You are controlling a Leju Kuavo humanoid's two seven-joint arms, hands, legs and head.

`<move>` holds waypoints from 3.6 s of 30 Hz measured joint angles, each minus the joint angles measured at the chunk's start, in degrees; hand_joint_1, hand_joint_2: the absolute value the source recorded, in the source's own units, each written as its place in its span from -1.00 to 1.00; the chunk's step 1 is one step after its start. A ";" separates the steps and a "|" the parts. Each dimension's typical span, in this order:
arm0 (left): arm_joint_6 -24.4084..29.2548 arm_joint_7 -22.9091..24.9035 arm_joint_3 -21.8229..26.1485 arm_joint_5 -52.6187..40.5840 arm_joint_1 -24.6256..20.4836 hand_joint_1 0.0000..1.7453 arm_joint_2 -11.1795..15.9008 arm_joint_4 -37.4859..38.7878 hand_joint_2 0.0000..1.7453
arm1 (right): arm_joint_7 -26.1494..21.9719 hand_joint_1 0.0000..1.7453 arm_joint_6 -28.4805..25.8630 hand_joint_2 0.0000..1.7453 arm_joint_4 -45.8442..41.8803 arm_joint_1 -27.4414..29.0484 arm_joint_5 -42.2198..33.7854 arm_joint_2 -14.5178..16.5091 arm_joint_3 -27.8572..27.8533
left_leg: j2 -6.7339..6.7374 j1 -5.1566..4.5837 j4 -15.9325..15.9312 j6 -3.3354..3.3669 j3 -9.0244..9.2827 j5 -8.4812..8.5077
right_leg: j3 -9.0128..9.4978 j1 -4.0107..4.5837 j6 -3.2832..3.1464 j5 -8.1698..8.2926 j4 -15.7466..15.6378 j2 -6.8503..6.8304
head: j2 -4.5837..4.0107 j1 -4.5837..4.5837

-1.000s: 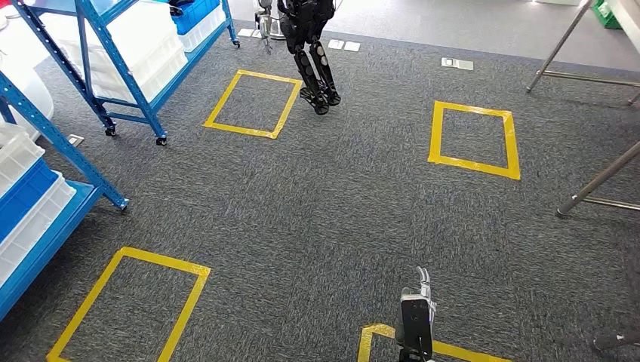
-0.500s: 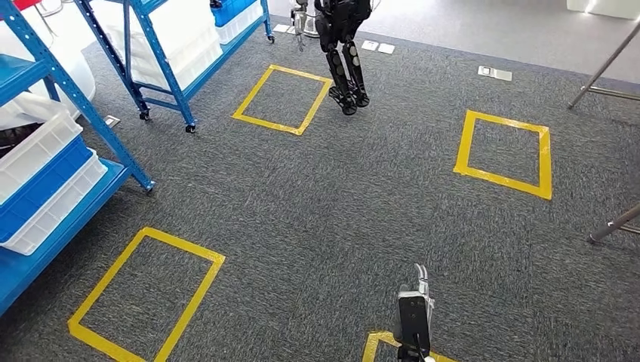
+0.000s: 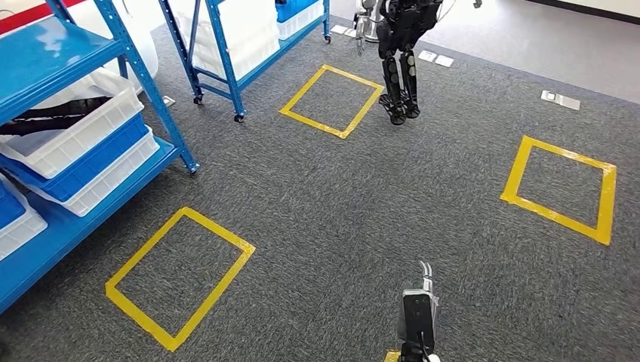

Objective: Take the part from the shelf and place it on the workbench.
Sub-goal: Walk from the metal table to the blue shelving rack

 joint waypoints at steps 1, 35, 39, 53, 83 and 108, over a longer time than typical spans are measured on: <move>0.05 0.05 0.00 0.04 -0.04 -1.00 0.01 0.00 -1.00 | 0.10 -1.00 0.04 -1.00 0.02 -0.04 0.04 0.02 -0.03 | -0.43 -0.04 0.10 -0.35 -0.25 0.01 | 0.24 0.06 -0.41 0.17 -0.67 0.35 | 0.00 -0.03; -1.00 -0.97 -0.21 -1.61 0.35 -1.00 0.20 -0.08 -1.00 | 0.19 -1.00 -0.19 -1.00 -1.35 2.27 0.68 0.28 -2.03 | 0.13 0.25 1.44 -1.19 -1.07 -0.72 | 0.94 0.29 -2.18 0.35 -1.08 -1.08 | 0.00 -0.31; -1.45 -1.24 -0.41 -2.05 0.33 -1.00 0.26 -0.09 -1.00 | 0.07 -1.00 -0.52 -1.00 -1.66 3.20 0.49 0.39 -2.21 | 4.85 0.36 13.23 -2.02 -6.76 -6.49 | 1.27 0.69 -3.25 0.07 -1.16 -3.71 | 0.00 -1.03; -2.39 -2.26 -0.83 -2.81 0.33 -1.00 0.59 -0.11 -1.00 | -0.60 -1.00 -1.44 -1.00 -4.03 4.77 0.96 0.49 -2.75 | 5.86 -0.27 -0.41 1.24 -0.23 0.65 | -0.80 1.47 -2.07 -5.46 6.60 -4.38 | 0.00 -0.60; -2.47 -3.57 -0.85 -3.01 0.53 -1.00 1.00 -0.11 -1.00 | -2.44 -1.00 -2.46 -1.00 -4.66 5.32 1.07 0.08 -2.97 | 5.93 -0.29 -1.23 1.45 1.02 0.32 | -1.14 1.82 -2.76 -3.38 4.76 -4.15 | 0.00 -0.77; -2.51 -5.54 -0.80 -1.68 0.47 -1.00 1.85 -0.13 -1.00 | -3.22 -1.00 -3.06 -1.00 -5.01 6.39 0.51 0.17 -3.92 | 4.18 -0.23 -0.91 2.57 1.28 -1.05 | 1.36 0.23 -0.84 1.49 -1.38 -2.85 | 0.00 -1.13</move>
